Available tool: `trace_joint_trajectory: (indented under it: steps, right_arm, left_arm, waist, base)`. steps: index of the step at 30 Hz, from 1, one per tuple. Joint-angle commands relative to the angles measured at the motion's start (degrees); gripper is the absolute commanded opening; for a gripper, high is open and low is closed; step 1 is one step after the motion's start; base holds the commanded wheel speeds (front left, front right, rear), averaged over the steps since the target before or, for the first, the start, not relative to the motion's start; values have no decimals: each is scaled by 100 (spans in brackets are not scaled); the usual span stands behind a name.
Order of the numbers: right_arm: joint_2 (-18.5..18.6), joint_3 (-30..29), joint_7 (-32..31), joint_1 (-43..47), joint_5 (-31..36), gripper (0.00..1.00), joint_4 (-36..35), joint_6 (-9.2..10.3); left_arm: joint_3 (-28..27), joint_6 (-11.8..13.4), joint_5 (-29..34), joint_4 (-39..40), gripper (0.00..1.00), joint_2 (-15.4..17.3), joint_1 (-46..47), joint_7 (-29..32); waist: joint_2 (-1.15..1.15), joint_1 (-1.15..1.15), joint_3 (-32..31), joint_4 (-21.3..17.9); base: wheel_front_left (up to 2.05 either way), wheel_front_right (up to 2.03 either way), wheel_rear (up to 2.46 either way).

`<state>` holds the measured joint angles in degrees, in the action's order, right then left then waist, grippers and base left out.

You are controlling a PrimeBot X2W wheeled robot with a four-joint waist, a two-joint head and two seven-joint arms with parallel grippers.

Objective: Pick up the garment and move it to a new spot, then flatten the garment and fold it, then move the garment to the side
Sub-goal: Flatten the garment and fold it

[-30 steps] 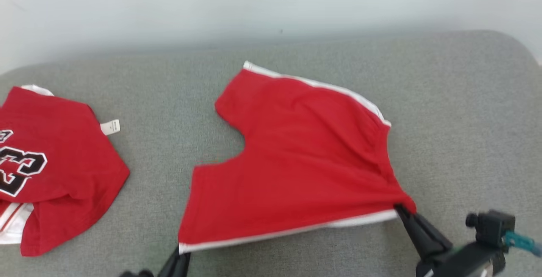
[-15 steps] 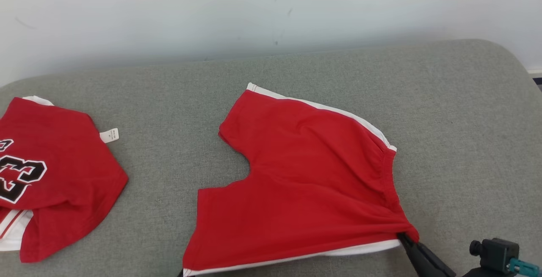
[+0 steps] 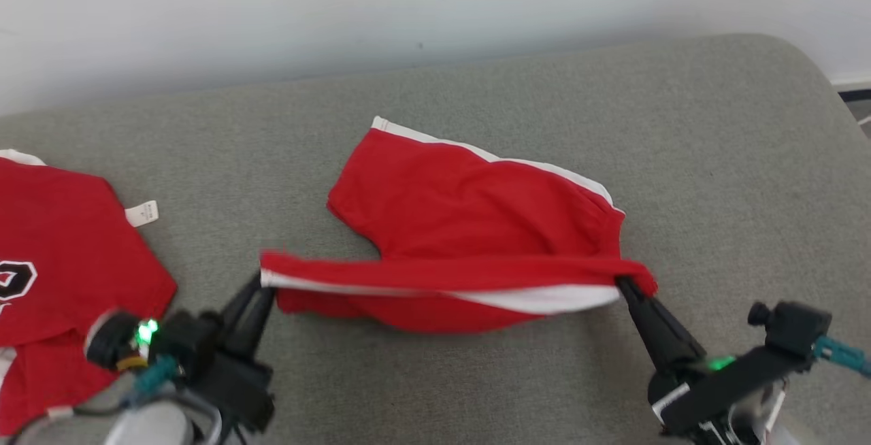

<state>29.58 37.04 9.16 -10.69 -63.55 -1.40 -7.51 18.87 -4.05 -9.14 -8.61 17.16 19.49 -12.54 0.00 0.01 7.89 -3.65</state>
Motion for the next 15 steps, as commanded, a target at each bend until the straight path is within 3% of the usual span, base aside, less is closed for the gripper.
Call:
trace_joint_trajectory:
  steps: [1, 8, 15]
  right_arm:
    - [-59, 12, 22, -247, -66, 0, 30, 3]
    - [-424, 234, 33, -1329, -182, 0, 738, 2]
    - [-769, 457, 123, -2207, -262, 0, 1437, 2]
  left_arm:
    - [-19, -64, -66, -82, 0, 42, 283, 75]
    - [133, -281, -81, -666, 0, 422, 1689, 514]
    - [364, -325, -225, -1211, 0, 713, 2665, 830]
  waist:
    - [0, -1, 255, -238]
    - [0, -1, 832, -700]
    - [0, -1, 1261, -1057]
  base:
    - [0, 0, 0]
    - [0, 0, 0]
    - [0, 0, 0]
